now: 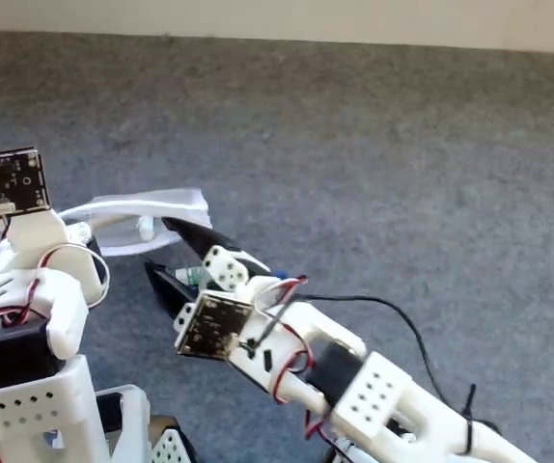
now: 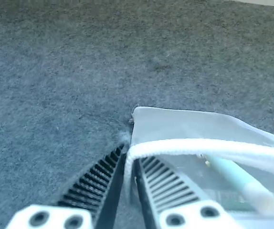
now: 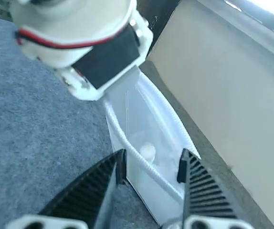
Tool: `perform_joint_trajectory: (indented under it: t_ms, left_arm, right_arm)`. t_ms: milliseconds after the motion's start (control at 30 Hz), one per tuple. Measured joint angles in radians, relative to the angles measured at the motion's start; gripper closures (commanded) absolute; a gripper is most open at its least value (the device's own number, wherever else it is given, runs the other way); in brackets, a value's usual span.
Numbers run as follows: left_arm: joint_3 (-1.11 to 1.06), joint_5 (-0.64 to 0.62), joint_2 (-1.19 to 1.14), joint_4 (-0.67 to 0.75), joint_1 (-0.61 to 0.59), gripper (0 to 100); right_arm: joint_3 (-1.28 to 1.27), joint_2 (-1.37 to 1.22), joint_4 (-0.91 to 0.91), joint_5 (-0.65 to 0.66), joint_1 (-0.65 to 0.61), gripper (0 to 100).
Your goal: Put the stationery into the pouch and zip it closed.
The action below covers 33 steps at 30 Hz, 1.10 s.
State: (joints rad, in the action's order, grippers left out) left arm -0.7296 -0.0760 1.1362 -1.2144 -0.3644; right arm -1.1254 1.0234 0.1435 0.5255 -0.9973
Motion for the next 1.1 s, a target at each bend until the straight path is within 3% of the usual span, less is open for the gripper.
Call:
perform_joint_trajectory:
  t_ms: [167,400,567,767,1100]
  left_arm:
    - [-0.011,0.0,0.009,0.006,-0.002,99]
    - [-0.011,0.0,0.009,0.009,-0.003,99]
    - [-0.011,0.0,0.0,0.034,-0.072,99]
    - [-0.011,-0.054,0.0,0.04,-0.207,99]
    - [-0.011,-0.066,0.0,0.04,-0.261,99]
  right_arm:
    - [0.0,0.132,0.109,0.0,0.0,82.9]
    - [0.0,0.157,0.12,-0.003,0.0,82.9]
    - [0.0,0.157,0.135,-0.138,0.035,82.9]
    - [0.123,0.137,0.282,-0.311,0.143,82.9]
    - [0.336,-0.207,0.598,-0.471,0.269,82.9]
